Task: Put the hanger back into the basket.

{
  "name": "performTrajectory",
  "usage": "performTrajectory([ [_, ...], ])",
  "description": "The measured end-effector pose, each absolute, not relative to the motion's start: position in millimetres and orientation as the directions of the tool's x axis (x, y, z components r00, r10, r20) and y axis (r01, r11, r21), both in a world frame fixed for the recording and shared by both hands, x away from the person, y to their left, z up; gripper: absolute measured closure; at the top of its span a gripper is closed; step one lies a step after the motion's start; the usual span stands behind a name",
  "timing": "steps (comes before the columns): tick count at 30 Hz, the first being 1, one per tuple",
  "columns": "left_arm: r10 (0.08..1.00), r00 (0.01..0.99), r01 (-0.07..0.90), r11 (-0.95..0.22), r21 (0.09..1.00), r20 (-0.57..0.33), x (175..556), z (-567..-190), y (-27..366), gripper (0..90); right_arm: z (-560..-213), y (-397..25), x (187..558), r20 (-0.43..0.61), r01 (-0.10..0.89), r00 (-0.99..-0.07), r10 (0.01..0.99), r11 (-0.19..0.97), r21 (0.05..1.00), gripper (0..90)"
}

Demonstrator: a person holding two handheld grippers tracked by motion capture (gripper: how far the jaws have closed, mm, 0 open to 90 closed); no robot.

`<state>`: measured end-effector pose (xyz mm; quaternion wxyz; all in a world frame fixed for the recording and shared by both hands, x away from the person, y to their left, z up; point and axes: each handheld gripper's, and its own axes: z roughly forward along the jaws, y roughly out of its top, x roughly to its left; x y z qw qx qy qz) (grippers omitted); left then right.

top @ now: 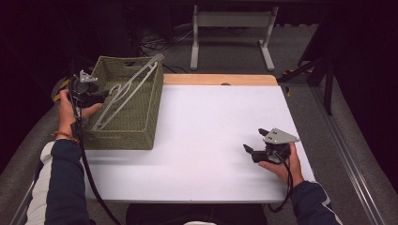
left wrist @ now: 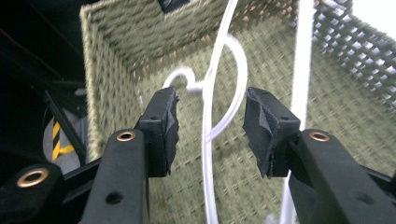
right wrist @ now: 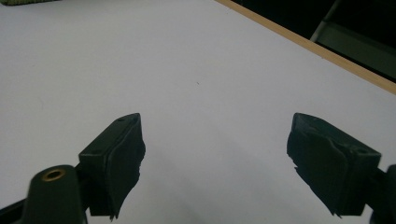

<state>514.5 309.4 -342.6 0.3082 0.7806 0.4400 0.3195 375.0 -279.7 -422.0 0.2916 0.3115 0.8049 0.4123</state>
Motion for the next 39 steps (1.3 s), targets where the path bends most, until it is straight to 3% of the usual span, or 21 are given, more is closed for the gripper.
performTrajectory([
  [11, 0.864, 0.453, 0.383, -0.411, 0.827, 0.22, 504, -331, 286, 50.6, -421, -278, 372, -0.213, 0.25, -0.637, 0.741, 0.46, 0.852, 18.9],
  [23, 0.831, 0.507, 0.184, -0.362, 0.914, 0.227, 464, -317, 253, 23.5, -416, -268, 359, -0.217, 0.195, -0.644, 0.734, 0.431, 0.881, 20.4],
  [30, 0.784, 0.577, 0.084, -0.333, 0.939, 0.226, 440, -319, 232, 14.7, -414, -262, 354, -0.216, 0.176, -0.644, 0.733, 0.417, 0.892, 19.7],
  [39, 0.722, 0.653, 0.033, -0.329, 0.944, 0.229, 417, -322, 207, 8.6, -414, -257, 349, -0.213, 0.176, -0.641, 0.737, 0.411, 0.894, 17.0],
])
